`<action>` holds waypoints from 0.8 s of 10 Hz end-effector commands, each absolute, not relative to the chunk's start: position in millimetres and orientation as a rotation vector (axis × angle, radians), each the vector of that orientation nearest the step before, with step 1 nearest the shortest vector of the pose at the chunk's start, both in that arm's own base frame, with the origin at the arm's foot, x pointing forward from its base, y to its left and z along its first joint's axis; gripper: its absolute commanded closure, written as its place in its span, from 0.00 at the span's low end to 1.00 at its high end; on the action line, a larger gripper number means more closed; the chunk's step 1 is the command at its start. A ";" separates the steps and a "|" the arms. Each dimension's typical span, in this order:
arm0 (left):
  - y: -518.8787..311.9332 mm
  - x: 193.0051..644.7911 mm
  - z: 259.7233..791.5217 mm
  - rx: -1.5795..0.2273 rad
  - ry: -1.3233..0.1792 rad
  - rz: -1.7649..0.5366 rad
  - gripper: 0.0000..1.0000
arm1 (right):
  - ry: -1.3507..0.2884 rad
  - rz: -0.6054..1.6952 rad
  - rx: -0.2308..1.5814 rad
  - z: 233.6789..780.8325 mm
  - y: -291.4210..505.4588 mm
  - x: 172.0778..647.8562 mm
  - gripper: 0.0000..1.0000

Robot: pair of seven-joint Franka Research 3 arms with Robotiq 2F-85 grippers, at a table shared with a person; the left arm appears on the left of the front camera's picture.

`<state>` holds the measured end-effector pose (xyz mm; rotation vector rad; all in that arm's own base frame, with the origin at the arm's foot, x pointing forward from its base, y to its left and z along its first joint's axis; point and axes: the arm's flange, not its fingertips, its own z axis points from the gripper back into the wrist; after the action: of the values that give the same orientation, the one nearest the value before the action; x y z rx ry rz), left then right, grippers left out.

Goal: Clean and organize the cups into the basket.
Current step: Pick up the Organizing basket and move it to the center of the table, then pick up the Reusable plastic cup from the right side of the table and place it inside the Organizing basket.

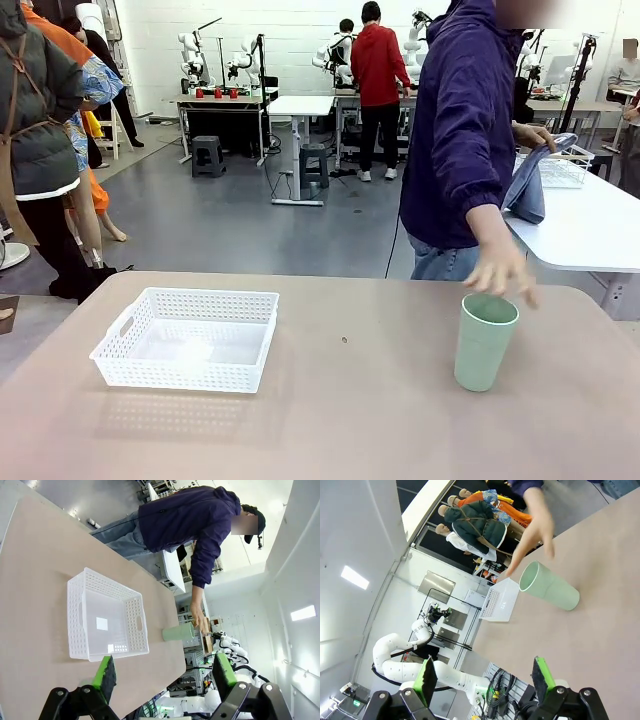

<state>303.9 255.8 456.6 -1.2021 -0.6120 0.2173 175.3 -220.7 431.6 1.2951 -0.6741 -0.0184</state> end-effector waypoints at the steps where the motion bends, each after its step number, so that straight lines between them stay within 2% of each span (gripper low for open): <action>1: 257.0 300.2 457.7 -1.194 -0.608 0.204 0.00 | -0.680 -0.013 1.305 430.9 -221.1 175.2 0.00; 2: 255.8 303.9 456.6 -1.202 -0.612 0.217 0.00 | -0.674 -0.018 1.295 431.6 -220.7 175.3 0.00; 3: 244.1 315.9 465.5 -1.108 -0.551 0.094 0.00 | -0.815 0.163 1.160 433.4 -208.5 194.6 0.00; 5: 216.3 350.5 495.6 -0.854 -0.523 0.011 0.00 | -0.990 0.380 0.848 444.1 -179.8 230.2 0.00; 6: 200.4 373.4 512.7 -0.743 -0.500 -0.043 0.00 | -0.992 0.575 0.713 446.0 -165.6 248.8 0.00; 8: 161.3 422.4 524.7 -0.537 -0.367 -0.083 0.00 | -0.941 0.775 0.625 434.7 -138.5 290.9 0.00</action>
<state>406.7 167.1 532.5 -0.6379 -0.4759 -0.0789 276.1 -156.1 463.5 0.7178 -0.8994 0.7080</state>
